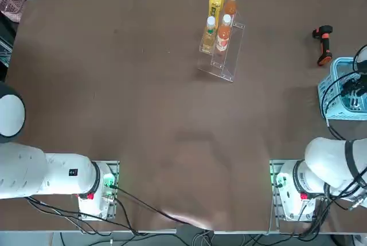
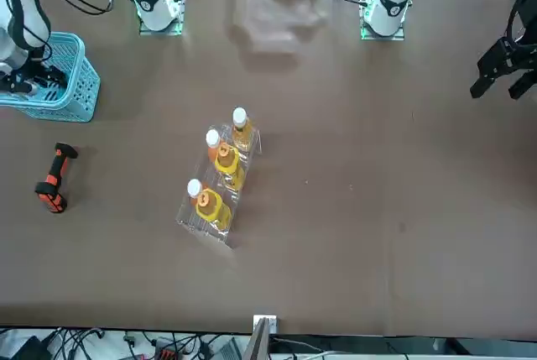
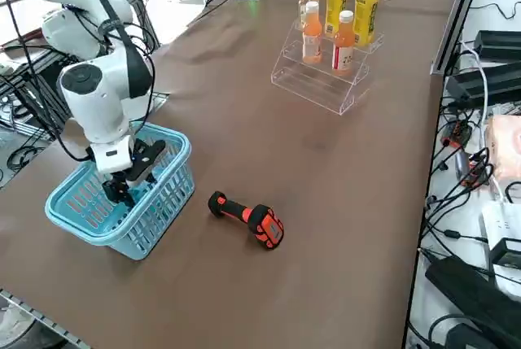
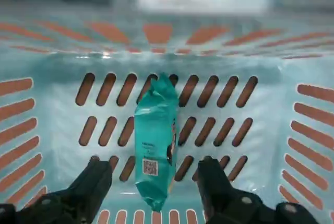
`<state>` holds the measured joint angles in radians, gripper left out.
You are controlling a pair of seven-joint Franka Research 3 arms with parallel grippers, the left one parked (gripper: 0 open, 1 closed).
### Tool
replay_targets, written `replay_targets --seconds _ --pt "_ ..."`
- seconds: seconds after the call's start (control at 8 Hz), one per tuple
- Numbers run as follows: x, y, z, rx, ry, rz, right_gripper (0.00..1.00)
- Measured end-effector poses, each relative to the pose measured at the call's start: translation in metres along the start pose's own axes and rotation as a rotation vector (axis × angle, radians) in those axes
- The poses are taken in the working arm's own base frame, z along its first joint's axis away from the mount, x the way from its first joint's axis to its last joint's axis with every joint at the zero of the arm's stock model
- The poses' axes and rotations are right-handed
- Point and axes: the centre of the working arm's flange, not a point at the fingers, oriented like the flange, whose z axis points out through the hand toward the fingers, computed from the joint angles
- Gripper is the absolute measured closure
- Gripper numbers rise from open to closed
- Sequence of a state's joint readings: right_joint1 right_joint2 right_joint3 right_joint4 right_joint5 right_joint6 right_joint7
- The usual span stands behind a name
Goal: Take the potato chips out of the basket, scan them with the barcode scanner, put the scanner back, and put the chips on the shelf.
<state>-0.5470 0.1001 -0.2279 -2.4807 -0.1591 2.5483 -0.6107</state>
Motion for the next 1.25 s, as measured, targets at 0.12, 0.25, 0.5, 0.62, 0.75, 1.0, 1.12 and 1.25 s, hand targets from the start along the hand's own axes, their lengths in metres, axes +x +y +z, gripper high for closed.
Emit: replay_targets --seconds 0.12,0.25,0.5,0.62,0.75,1.0,1.12,1.25 --pt "-0.005 0.001 0.003 0.003 -0.001 0.004 0.00" --pt "-0.006 0.002 0.004 0.003 -0.001 0.006 0.00" --pt "-0.007 0.000 0.006 -0.001 0.008 -0.010 0.00" --pt "-0.009 -0.003 0.009 -0.001 0.011 -0.025 0.00" --pt "-0.011 -0.006 0.012 -0.002 0.014 -0.032 0.00" --pt "-0.013 -0.008 0.019 -0.003 0.017 -0.038 0.00" --pt "-0.012 -0.009 0.023 -0.006 0.019 -0.040 0.00" --pt "-0.011 -0.009 0.027 -0.009 0.021 -0.042 0.00"
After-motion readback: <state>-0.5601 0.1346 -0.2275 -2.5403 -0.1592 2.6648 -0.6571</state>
